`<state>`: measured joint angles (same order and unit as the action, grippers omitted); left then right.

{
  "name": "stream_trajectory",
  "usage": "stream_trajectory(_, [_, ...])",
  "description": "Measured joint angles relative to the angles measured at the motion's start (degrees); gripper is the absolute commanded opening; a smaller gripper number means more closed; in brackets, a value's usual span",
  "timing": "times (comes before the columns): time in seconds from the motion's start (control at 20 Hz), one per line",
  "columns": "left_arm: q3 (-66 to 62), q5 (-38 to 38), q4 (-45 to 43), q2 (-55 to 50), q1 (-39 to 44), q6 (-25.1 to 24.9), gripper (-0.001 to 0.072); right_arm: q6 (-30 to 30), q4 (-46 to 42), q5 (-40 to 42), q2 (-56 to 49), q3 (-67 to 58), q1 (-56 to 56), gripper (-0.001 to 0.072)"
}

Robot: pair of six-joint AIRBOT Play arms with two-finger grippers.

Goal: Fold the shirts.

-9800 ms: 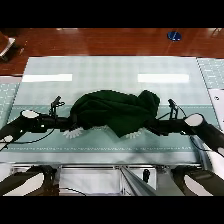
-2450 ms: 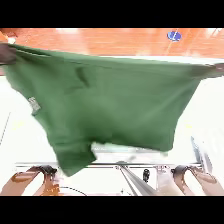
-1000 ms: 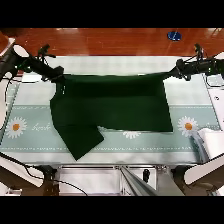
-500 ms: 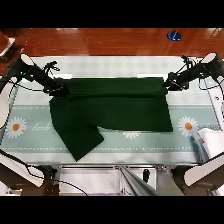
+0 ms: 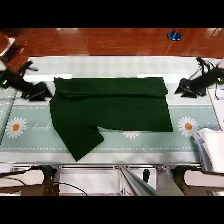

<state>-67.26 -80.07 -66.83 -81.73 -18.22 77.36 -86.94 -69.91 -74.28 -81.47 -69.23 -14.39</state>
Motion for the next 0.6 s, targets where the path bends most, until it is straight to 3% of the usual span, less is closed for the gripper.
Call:
stream_trajectory(0.3, [30.2, 6.9, 8.7, 17.1, -14.4, -6.0, 0.0505, 3.0, 9.0, 14.0, 22.7, 29.7, -0.4, 0.0411])
stream_trajectory(0.6, [42.1, 11.3, 13.4, 20.2, -13.5, -7.4, 0.0504, 5.3, 15.8, 16.3, 28.1, 36.8, -0.5, 0.0410])
